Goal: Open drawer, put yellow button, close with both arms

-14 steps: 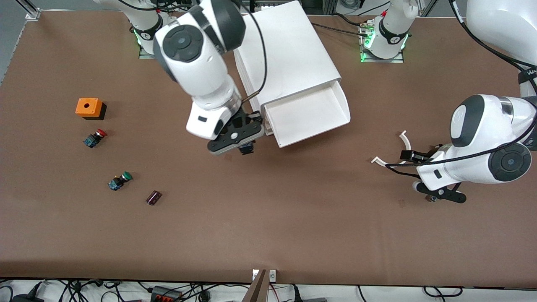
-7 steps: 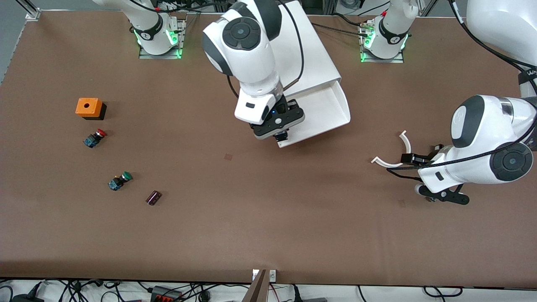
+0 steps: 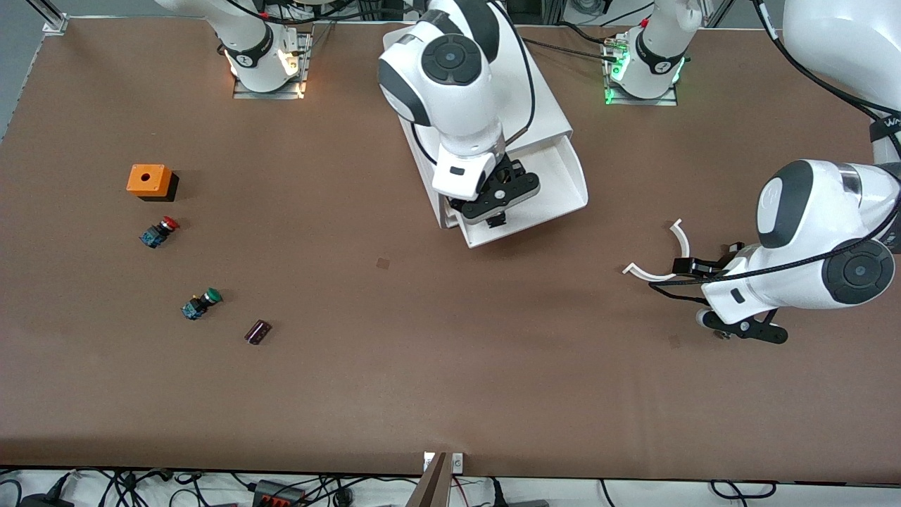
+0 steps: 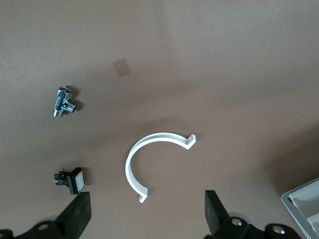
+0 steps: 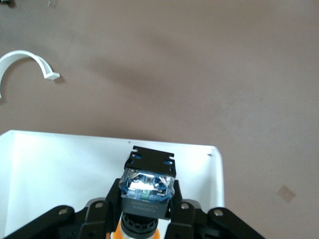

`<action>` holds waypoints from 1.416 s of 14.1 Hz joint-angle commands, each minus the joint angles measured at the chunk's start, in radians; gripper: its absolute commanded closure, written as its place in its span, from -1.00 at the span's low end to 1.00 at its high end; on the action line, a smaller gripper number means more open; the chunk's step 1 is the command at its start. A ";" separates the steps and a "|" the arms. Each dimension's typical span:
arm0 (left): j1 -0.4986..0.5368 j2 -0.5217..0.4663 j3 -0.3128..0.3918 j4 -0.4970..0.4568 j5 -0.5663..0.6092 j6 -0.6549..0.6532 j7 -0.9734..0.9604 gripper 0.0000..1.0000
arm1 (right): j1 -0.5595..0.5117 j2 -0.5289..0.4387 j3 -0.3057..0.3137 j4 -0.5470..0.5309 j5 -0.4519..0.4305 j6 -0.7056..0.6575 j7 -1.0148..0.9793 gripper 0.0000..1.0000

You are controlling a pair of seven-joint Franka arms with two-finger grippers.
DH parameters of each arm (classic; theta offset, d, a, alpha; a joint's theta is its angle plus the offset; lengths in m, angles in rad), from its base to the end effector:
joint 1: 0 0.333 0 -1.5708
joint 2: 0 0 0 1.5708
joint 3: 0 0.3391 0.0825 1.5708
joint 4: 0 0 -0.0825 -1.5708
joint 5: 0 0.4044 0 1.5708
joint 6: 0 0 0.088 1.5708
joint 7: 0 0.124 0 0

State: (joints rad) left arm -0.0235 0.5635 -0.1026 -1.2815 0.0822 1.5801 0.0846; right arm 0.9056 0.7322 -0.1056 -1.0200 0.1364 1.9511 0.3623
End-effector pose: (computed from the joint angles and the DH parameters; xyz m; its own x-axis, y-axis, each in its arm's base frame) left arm 0.7121 -0.0648 0.4042 0.9436 -0.2045 -0.2603 -0.2125 -0.9772 -0.0025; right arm 0.5357 0.6096 0.4360 0.8995 0.4049 0.1644 0.4267 -0.8949 -0.1304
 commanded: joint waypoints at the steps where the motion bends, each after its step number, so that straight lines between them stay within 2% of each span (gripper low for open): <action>1: 0.002 0.009 -0.003 0.019 0.022 -0.002 -0.009 -1.00 | 0.029 0.030 -0.012 0.041 -0.012 -0.006 0.038 1.00; 12: 0.002 0.007 -0.003 0.019 0.022 -0.002 -0.009 -1.00 | 0.059 0.062 -0.009 0.041 -0.012 0.005 0.037 1.00; 13: 0.002 0.007 -0.003 0.019 0.021 -0.002 -0.009 -1.00 | 0.059 0.062 -0.009 0.041 -0.012 0.009 0.037 0.61; 14: 0.002 0.007 -0.005 0.019 0.021 -0.003 -0.009 -1.00 | 0.059 0.062 -0.009 0.041 -0.012 0.009 0.037 0.04; 15: 0.002 0.007 -0.003 0.019 0.022 -0.003 -0.009 -1.00 | 0.059 0.062 -0.012 0.041 -0.012 0.009 0.035 -0.28; 16: 0.002 0.007 -0.005 0.019 0.021 -0.003 -0.009 -1.00 | 0.059 0.062 -0.016 0.041 -0.012 0.008 0.035 -0.99; 20: 0.002 0.007 -0.003 0.019 0.021 -0.003 -0.009 -1.00 | 0.056 0.039 -0.037 0.049 -0.012 -0.024 0.043 -1.00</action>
State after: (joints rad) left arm -0.0235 0.5636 -0.1025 -1.2815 0.0822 1.5801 0.0843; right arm 0.9574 0.7781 -0.1284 -1.0041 0.1353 1.9616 0.3798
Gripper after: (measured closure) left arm 0.000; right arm 0.203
